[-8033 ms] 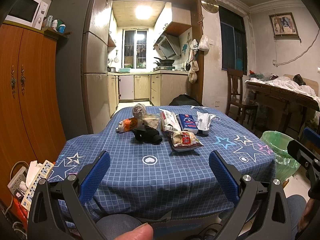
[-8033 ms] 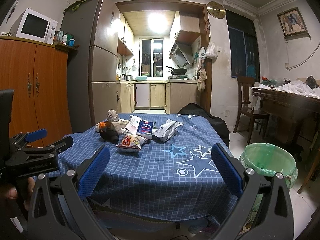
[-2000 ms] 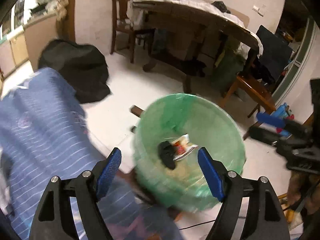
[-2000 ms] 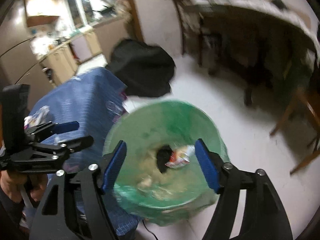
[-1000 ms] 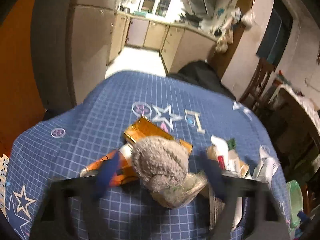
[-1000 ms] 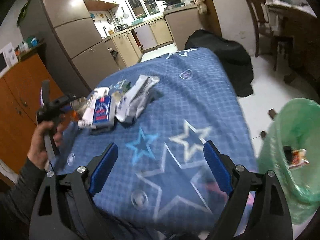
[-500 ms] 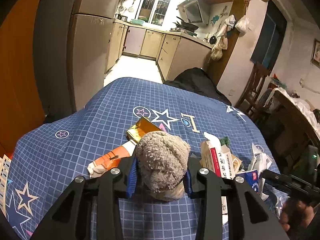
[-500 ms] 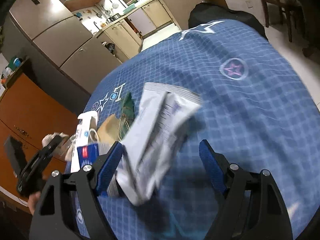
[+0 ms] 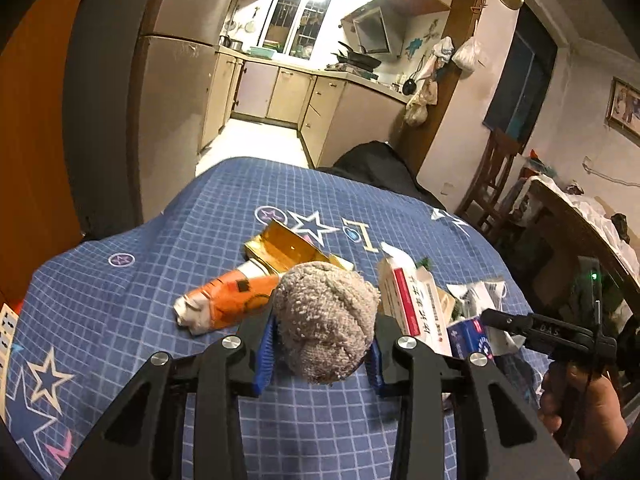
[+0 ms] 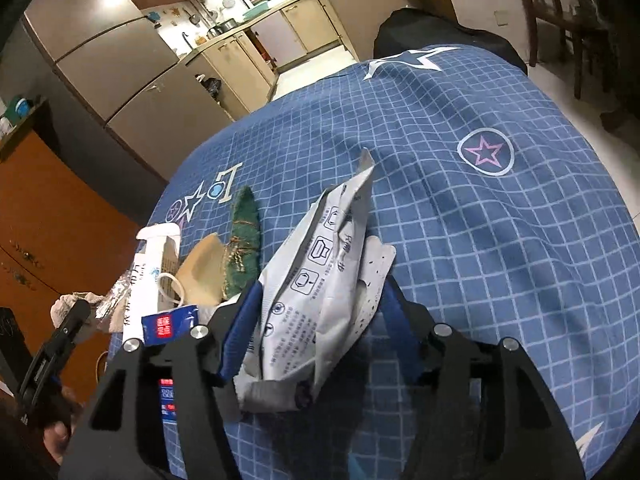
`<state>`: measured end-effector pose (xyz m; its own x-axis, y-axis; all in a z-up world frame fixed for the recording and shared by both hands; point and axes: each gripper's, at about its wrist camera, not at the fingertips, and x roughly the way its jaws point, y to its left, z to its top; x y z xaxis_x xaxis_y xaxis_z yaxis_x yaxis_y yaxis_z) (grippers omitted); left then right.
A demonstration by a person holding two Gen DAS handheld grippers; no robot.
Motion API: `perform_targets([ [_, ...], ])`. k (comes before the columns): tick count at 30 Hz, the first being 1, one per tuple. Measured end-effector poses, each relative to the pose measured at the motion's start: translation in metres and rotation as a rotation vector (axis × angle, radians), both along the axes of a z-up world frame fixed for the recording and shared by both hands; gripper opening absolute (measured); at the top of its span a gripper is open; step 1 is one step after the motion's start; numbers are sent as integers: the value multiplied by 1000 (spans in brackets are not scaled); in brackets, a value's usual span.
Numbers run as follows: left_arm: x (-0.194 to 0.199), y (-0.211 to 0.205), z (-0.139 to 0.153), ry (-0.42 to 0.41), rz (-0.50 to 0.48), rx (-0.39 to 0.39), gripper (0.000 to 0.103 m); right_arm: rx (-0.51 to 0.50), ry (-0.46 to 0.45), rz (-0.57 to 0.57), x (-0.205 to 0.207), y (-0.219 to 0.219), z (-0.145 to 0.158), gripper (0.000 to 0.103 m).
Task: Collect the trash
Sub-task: 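Carry the wrapper and towel ball over the bin and open both tools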
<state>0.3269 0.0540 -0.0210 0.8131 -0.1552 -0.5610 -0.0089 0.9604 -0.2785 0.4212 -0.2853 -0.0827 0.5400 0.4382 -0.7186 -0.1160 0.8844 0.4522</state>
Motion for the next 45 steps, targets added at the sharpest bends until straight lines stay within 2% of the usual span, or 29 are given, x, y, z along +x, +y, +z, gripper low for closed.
perform_targets([
  [1,-1,-3,-1,-1,-3,1,37,-2,-2,0,-1,1,1,57],
  [2,-1,-5,0,-1,-7,0,37,3,-1,6,0,2,1,49],
  [5,-1,-10,4,-4,-14,1,37,2,-11,24,4,8,7,37],
  [7,-2,-14,7,-8,-20,-2,37,-10,-36,34,2,11,14,32],
  [12,-16,-24,19,-49,-34,6,37,-65,-158,27,-23,13,44,30],
  [15,-31,-36,32,-94,-53,16,37,-167,-315,19,-62,17,77,30],
  [18,-46,-50,47,-137,-77,15,37,-215,-419,11,-98,18,101,30],
  [25,-73,-95,80,-185,-134,27,37,-340,-560,-19,-169,14,133,30],
  [35,-95,-164,106,-201,-249,27,37,-334,-570,-114,-214,-42,154,31],
  [45,-99,-251,116,-195,-375,23,37,-359,-548,-209,-230,-107,160,31],
])
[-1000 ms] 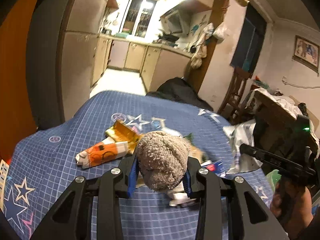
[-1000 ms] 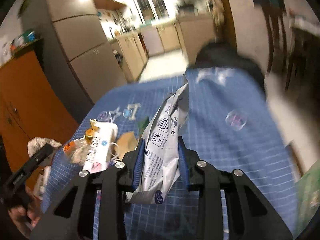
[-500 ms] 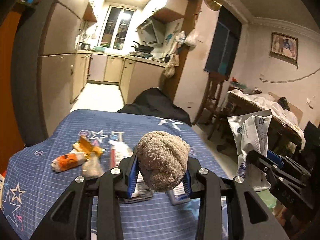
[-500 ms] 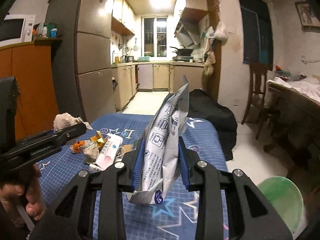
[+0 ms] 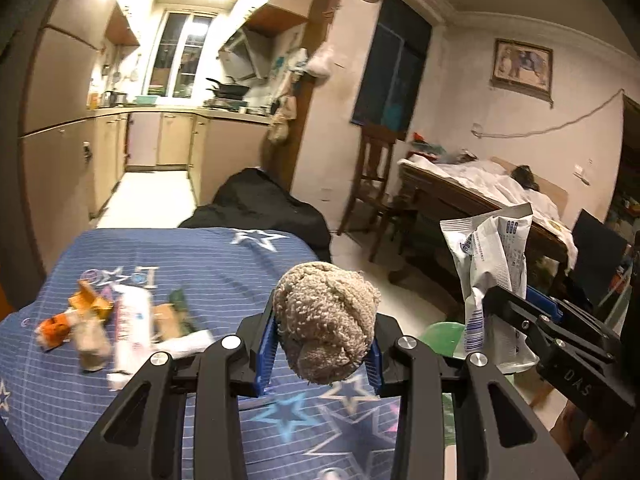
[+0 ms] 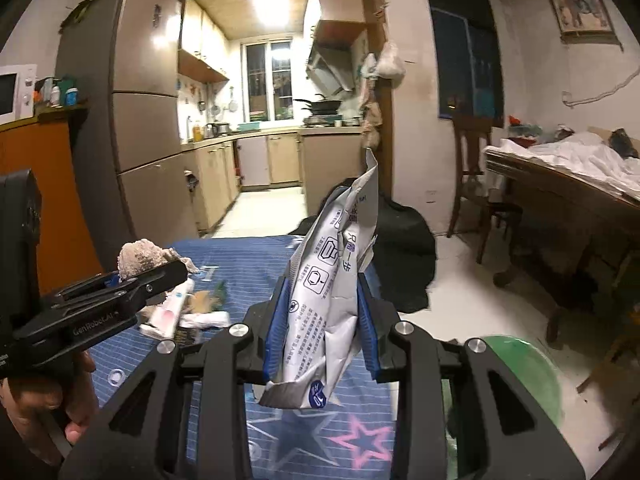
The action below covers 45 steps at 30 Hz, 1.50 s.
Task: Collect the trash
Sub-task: 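Carry the wrapper and towel ball over the bin and open both tools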
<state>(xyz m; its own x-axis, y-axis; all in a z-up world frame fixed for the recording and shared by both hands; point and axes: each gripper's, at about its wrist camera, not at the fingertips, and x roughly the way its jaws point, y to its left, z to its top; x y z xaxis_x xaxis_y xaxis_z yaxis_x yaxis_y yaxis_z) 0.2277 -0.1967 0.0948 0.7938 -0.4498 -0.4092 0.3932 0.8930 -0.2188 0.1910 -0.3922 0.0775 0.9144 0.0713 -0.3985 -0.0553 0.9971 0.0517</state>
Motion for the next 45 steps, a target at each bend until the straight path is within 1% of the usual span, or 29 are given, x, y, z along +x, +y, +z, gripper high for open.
perform_targets([
  [4,7,-39,3,13,-63,1,37,-11,22,-62,-7,-33,1,31],
  [11,14,-129,-5,61,-208,17,37,-24,89,-173,-18,-95,-8,31],
  [15,21,-182,-20,101,-277,51,38,-4,150,-218,-18,-133,-19,31],
  [19,33,-228,-37,151,-327,75,38,16,220,-242,-10,-161,-34,31],
  [23,53,-266,-59,220,-376,109,38,49,333,-239,4,-195,-56,31],
  [28,85,-300,-98,346,-423,163,38,42,466,-253,24,-221,-82,31],
  [32,102,-317,-129,406,-419,201,38,34,544,-240,34,-228,-101,31],
  [35,112,-323,-149,436,-409,221,38,36,567,-233,34,-232,-112,31],
  [38,117,-327,-161,443,-405,233,38,42,580,-224,36,-236,-120,31],
  [45,120,-323,-164,436,-404,228,38,50,578,-225,37,-243,-121,32],
])
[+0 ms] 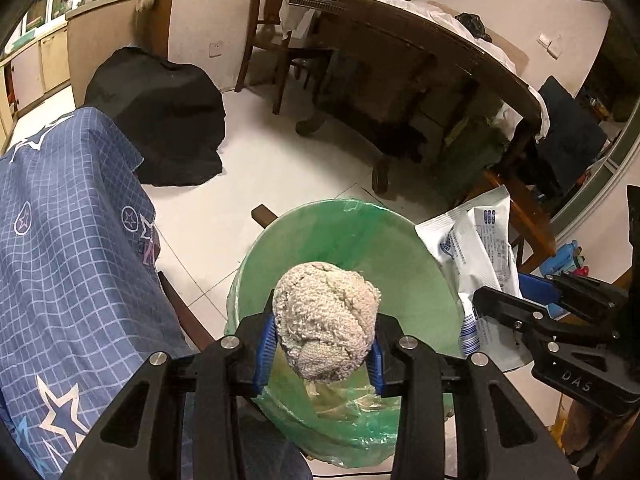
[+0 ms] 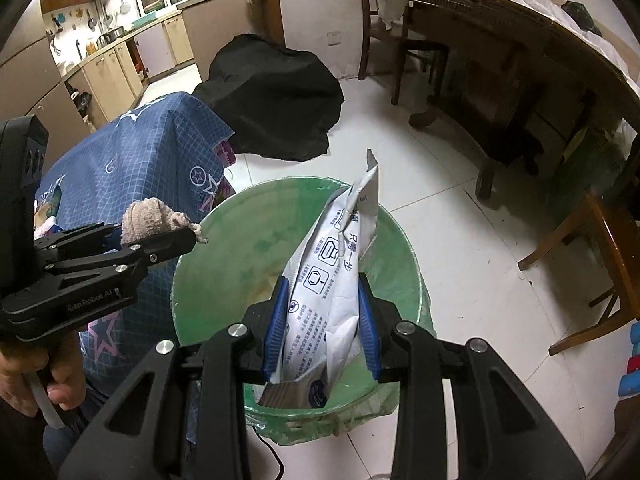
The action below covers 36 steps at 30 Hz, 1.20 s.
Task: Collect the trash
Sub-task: 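Carry the wrapper and towel ball over the bin and open both tools, then grasp the black Face tissue pack with the right tool while the left tool grasps the rice bag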
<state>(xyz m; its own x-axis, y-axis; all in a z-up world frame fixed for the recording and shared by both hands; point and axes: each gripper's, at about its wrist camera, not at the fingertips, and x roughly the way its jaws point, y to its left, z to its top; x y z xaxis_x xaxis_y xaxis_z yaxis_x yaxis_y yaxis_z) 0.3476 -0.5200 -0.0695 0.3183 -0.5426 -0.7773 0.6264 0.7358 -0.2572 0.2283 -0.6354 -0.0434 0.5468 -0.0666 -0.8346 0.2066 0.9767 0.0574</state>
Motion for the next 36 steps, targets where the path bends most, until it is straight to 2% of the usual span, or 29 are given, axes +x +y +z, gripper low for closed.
perform_targets([
  [5,-7,0,3,-1,-1,-6,41,-2,-6,-2,-3,-2,1,34],
  [7,-6,-1,2,1,-3,-2,49,0,-10,-8,-3,-4,0,36],
  [8,-7,-1,2,-2,-1,0,52,3,-16,-16,-4,-6,0,40],
  [10,-6,1,2,-7,10,1,65,22,-27,-23,-5,-9,0,48],
  [12,-5,3,2,-11,23,3,68,20,-37,-29,-7,-10,2,50],
  [25,-9,14,8,-25,38,7,69,13,-74,-40,-16,-7,13,52],
  [27,-13,22,12,-38,36,3,69,8,-111,-36,-22,-1,22,55],
  [30,-20,43,18,-57,38,-1,69,14,-197,-16,-35,17,39,67],
  [36,-31,119,30,-104,90,4,69,36,-345,81,-50,79,63,86],
])
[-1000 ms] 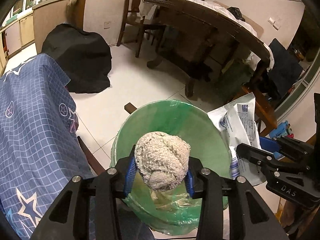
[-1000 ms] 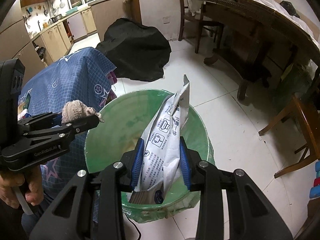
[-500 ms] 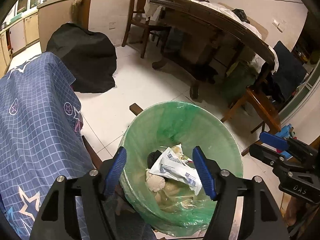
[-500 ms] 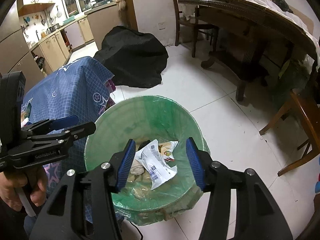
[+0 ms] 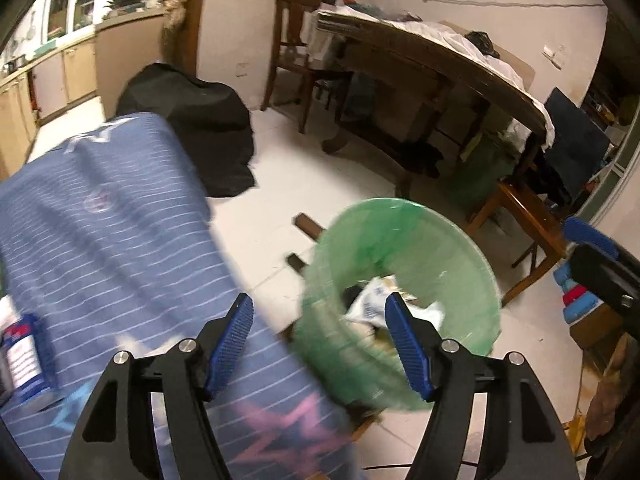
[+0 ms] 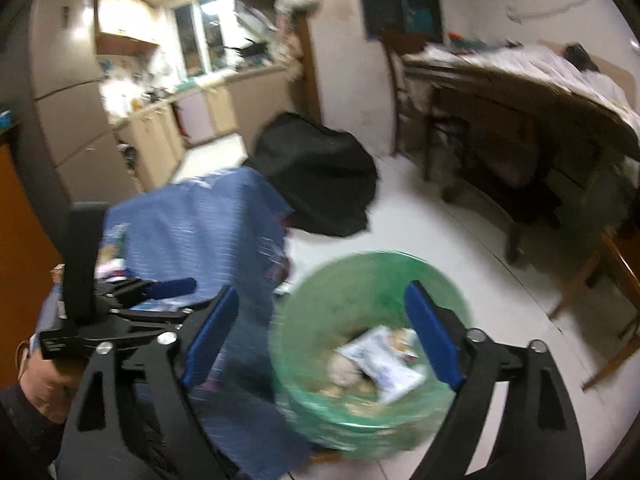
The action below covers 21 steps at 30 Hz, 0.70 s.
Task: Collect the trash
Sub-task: 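Grasp the black Face tissue pack with the right tool while the left tool grasps the rice bag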
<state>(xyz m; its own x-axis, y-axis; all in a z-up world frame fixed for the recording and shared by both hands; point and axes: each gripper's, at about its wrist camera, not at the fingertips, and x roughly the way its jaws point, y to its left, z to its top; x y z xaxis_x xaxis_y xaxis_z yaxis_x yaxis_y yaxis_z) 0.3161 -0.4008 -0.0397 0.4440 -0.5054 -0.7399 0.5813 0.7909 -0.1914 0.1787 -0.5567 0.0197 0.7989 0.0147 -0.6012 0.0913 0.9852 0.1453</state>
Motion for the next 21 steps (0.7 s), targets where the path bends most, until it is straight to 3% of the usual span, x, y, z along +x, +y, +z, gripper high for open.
perform_targets([
  [5,-2,92,18,-61,109,-1,72,44,-33,147,8,67,4,91],
  [9,7,194,36,-114,313,-9,75,52,-8,238,22,107,-2,91],
  [13,31,289,39,-101,520,-19,77,87,23,302,36,140,-12,91],
  [18,54,351,25,-53,627,-5,77,95,62,361,48,174,-23,91],
  [21,43,380,32,-88,648,-45,77,86,78,396,50,192,-26,91],
])
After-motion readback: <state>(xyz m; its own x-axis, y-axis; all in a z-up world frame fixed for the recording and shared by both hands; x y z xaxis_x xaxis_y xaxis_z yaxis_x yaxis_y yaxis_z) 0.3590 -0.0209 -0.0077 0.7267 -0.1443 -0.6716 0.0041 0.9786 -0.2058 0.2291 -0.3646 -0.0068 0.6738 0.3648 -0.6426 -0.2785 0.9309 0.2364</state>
